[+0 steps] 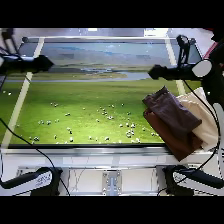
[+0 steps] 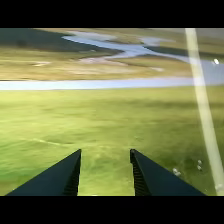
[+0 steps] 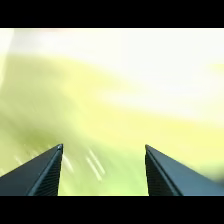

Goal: Fold the shirts.

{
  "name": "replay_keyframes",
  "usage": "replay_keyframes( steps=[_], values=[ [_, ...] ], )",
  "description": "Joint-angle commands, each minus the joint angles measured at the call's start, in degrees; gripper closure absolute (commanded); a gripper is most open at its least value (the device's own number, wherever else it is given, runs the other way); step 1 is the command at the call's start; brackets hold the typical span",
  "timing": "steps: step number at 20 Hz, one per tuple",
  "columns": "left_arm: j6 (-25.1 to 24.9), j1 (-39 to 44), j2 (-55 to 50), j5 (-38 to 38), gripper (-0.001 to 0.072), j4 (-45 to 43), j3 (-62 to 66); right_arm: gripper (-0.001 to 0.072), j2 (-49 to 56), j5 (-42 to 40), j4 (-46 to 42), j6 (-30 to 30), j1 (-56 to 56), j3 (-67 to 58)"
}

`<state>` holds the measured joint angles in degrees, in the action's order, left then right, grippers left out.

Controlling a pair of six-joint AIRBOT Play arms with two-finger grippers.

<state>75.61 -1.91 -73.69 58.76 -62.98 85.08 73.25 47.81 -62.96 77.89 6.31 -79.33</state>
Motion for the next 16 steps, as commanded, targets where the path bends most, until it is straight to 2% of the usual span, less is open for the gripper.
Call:
replay_keyframes(
  steps=[1,5,7,11,16],
  values=[
    [-2.56,13.38,-2.73,0.26,0.0363,-0.26,0.02,0.0130,2.93,-15.72,8.17,-8.70,8.44,-0.46],
    [-2.56,22.77,-5.18,-2.21,0.0363,-3.02,0.02,0.0130,8.13,-14.23,6.58,-8.83,14.21,0.79],
    [-2.36,23.26,-5.35,-1.38,0.0361,-6.14,0.02,0.0130,9.14,-12.48,5.84,-8.85,15.80,0.76],
    [-2.36,23.21,-5.35,-1.49,0.0361,-6.08,0.02,0.0130,9.11,-7.96,4.48,-8.74,16.15,0.76],
    [-2.36,23.21,-5.35,-1.49,0.0361,-6.05,0.02,0.0129,9.11,-8.11,4.42,-8.76,16.17,0.76]
  ],
)
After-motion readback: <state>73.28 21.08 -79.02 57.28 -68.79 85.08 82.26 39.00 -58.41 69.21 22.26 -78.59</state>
